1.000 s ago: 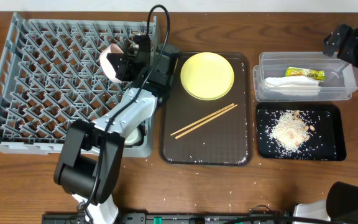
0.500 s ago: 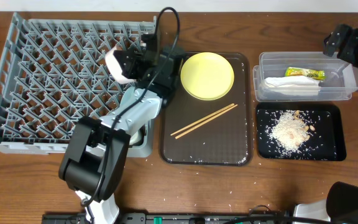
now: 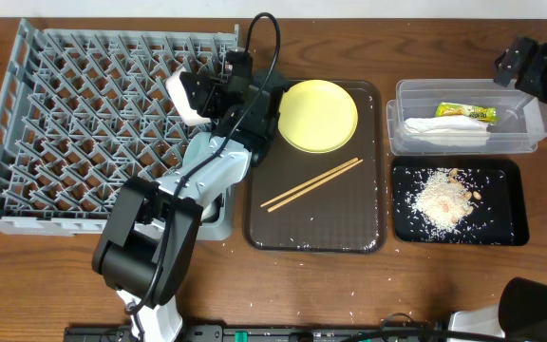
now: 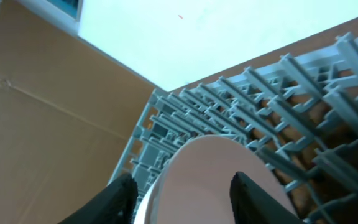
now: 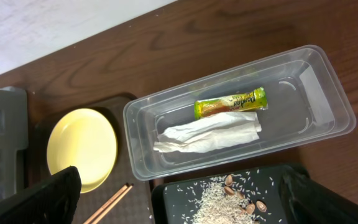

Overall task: Sort waste into correct bins and load items into the dishwasher
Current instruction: 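Carry the pink bowl into the rack's right column and release it, then move the left gripper over to the yellow plate on the tray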

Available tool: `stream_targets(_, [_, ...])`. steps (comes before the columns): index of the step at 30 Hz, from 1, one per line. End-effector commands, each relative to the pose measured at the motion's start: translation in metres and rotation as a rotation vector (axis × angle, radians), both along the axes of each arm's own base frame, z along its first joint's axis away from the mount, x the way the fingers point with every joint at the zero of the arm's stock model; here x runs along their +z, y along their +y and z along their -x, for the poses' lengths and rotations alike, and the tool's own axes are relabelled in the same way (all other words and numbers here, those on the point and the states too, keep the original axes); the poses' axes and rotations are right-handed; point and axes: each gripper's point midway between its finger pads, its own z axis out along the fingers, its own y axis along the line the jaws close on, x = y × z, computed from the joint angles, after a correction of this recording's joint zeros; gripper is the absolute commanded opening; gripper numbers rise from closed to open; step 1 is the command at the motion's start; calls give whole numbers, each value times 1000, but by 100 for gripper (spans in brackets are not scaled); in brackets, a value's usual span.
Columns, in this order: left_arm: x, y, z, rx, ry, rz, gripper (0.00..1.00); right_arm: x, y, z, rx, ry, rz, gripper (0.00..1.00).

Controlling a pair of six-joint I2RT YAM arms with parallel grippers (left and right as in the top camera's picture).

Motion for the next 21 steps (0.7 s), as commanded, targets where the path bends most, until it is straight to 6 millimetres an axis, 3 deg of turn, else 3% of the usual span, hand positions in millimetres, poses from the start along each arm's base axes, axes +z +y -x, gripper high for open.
stream_targets(1, [-10, -5, -5, -32, -14, 54, 50, 1, -4, 0, -18, -1, -8, 99])
stream_targets(11, [-13, -11, -9, -71, -3, 76, 50, 1, -4, 0, -18, -2, -8, 99])
stream_targets(15, [-17, -18, -13, -109, -1, 106, 56, 1, -4, 0, -18, -2, -8, 99])
stream_targets(18, [-18, -23, -13, -122, -16, 134, 65, 1, -4, 0, -18, -2, -8, 99])
stream_targets(21, [-14, -29, -13, -133, -25, 139, 66, 1, -4, 0, -18, -2, -8, 99])
